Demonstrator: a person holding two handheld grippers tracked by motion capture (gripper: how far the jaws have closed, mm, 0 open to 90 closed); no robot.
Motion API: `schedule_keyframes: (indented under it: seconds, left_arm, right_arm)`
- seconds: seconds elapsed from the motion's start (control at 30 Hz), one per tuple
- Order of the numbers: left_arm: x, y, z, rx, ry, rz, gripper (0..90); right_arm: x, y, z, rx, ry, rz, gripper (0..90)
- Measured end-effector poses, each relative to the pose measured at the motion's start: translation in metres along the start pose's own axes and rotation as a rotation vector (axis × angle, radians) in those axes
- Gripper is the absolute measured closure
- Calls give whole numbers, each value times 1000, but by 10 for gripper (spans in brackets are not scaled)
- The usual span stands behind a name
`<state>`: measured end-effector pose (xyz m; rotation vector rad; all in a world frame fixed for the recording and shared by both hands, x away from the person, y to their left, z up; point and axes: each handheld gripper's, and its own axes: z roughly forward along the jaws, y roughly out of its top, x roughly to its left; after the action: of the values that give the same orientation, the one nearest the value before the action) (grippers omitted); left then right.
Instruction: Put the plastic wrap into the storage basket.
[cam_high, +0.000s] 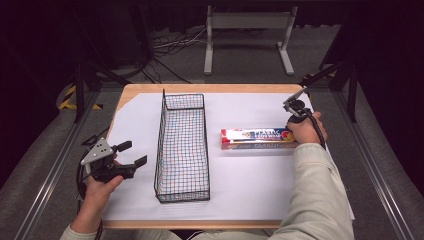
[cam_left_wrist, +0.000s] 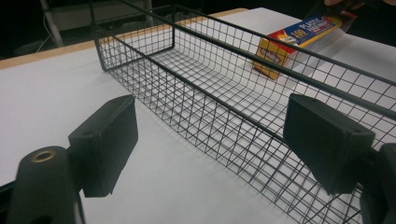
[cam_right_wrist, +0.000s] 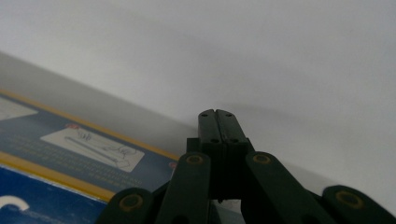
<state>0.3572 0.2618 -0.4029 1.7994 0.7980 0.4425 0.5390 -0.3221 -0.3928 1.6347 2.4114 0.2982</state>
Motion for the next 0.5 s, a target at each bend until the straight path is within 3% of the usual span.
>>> schedule_keyframes:
  seconds: [0.13,0.23,0.33,0.5]
  left_arm:
    - [-3,2,1,-4,-6,3,188]
    - [-4,2,0,-4,-5,7,188]
    - [-4,2,1,-6,-8,2,188]
    - [-3,2,0,-9,-12,2,188]
  right_arm:
    - [2,-9,-8,6,23,-10,900]
    - [4,-14,-9,44,25,-33,900]
    - [5,-17,-9,47,22,-37,900]
    - [7,-25,-10,111,43,-45,900]
